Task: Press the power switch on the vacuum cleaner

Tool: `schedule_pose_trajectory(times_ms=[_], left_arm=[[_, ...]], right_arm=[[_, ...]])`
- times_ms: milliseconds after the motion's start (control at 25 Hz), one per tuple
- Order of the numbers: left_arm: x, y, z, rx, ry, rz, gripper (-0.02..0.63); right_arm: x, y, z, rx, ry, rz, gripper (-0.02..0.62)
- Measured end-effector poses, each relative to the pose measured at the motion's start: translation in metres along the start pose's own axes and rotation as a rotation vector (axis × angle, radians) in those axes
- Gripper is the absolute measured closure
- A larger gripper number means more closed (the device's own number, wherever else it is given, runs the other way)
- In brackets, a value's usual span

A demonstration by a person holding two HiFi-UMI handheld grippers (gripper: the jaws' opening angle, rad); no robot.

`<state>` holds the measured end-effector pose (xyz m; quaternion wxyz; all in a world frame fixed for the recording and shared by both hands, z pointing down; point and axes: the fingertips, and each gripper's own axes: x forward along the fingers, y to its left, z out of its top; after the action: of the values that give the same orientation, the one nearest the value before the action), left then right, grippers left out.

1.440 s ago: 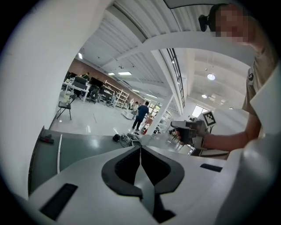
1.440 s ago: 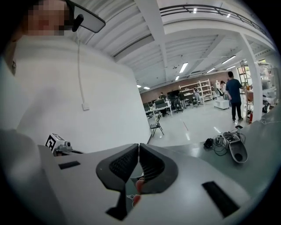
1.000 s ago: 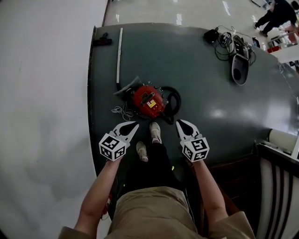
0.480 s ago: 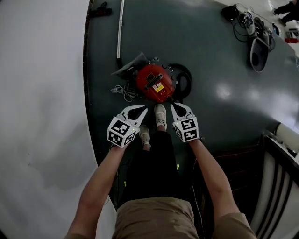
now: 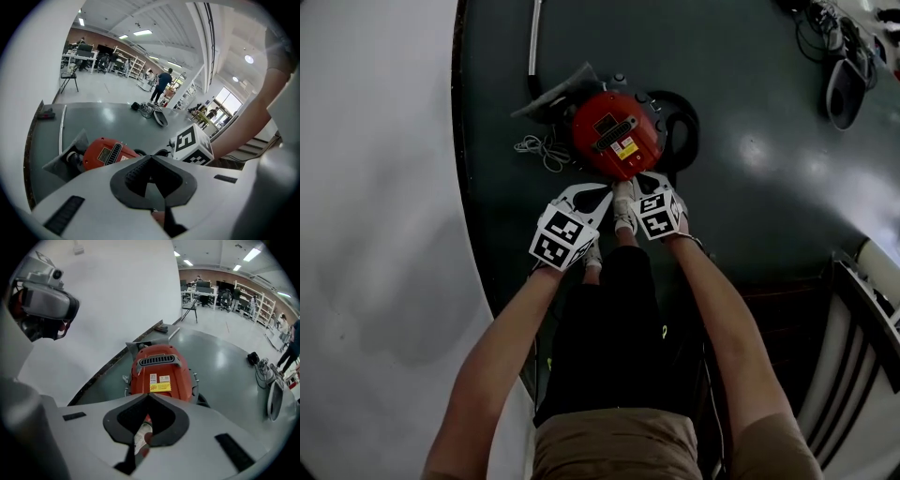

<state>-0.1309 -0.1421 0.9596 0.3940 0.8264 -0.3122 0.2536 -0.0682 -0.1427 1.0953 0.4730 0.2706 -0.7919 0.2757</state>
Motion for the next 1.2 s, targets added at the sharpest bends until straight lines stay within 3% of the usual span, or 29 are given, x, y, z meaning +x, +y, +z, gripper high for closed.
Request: schedule_pose_trajectory(times_ms=[120, 320, 520, 640, 800, 920, 960, 1080, 1200], left_arm=[[0.017, 0.006, -0.01, -0.023, 0.016, -0.019, 0.6], [0.031, 0.026, -0.019, -0.087, -0.007, 0.018, 0.6], [0.037, 0.03, -0.03, -0.075, 0.003, 0.018, 0.6], [0.032, 0.03, -0.033, -0.082, -0.009, 0.019, 0.6], [0.026, 0.03, -0.047, -0.108, -0.001, 0.032, 0.6], [0.014, 0.022, -0.054, -0.137, 0.02, 0.047, 0.6], [0.006, 0.016, -0.045, -0.151, 0.005, 0.049, 0.6], [-0.032, -0.011, 0.003, -0.16, -0.07, 0.047, 0.6], [-0.078, -0.043, 0.05, -0.127, -0.103, 0.046, 0.6]], right_arm=[[0.027, -0.004, -0.012, -0.019, 0.063, 0.008, 0.583], [0.056, -0.015, -0.021, 0.064, 0.091, -0.03, 0.584], [0.074, -0.008, -0.026, 0.049, 0.139, -0.06, 0.584], [0.083, -0.006, -0.032, 0.111, 0.151, -0.061, 0.584], [0.089, -0.014, -0.033, 0.241, 0.156, -0.018, 0.586], [0.089, -0.014, -0.032, 0.31, 0.233, 0.094, 0.584], [0.08, -0.016, -0.021, 0.355, 0.191, 0.152, 0.584], [0.009, -0.025, 0.038, 0.531, -0.078, 0.31, 0.584], [-0.078, -0.022, 0.062, 0.528, -0.222, 0.36, 0.584]])
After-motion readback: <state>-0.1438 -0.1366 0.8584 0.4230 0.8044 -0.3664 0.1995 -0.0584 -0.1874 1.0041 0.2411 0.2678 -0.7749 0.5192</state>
